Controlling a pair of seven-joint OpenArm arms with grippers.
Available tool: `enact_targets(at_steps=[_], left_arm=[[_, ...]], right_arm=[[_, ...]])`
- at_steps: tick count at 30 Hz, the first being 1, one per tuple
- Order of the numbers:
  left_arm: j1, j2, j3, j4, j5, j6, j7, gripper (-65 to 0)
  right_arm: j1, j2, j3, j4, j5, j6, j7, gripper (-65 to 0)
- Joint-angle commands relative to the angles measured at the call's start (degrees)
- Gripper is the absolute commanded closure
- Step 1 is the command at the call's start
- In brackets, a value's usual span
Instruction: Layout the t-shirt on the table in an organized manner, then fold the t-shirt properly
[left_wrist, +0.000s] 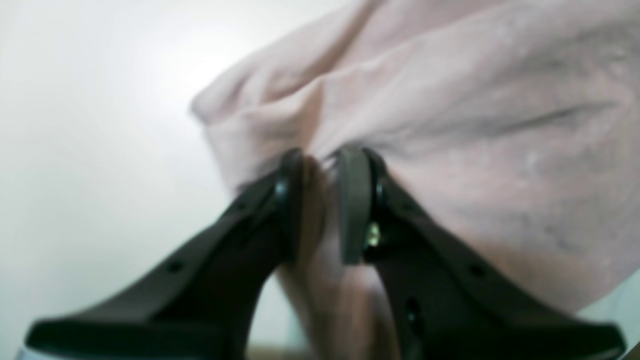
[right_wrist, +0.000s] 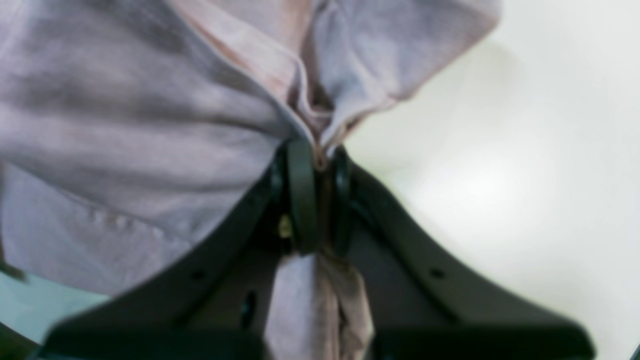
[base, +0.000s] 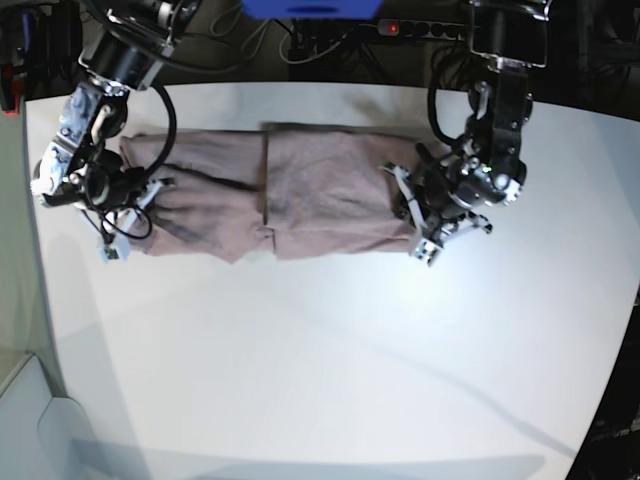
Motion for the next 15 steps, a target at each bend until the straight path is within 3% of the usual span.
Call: enact_targets(at_steps=[1,9,15], left_arm=[[-0.7,-0.4,-0.4,2.5,0.1,0.5,-0.8,-12.6],[-0.4,-0.4,-1.5,6.9,0.1,0.5,-0.8,-12.6],[0.9,-0.2,-13.0,6.6,0.1,0.5,4.0,-12.6]], right_arm=[[0.0,0.3,0.0,0.1,-1.1,0.2,-1.4,0.0],[0.0,0.3,0.0,0.1,-1.1,0.2,-1.4,0.0],[0.2,0.3,0.0,0.4,-1.1,0.2,-1.4,0.0]])
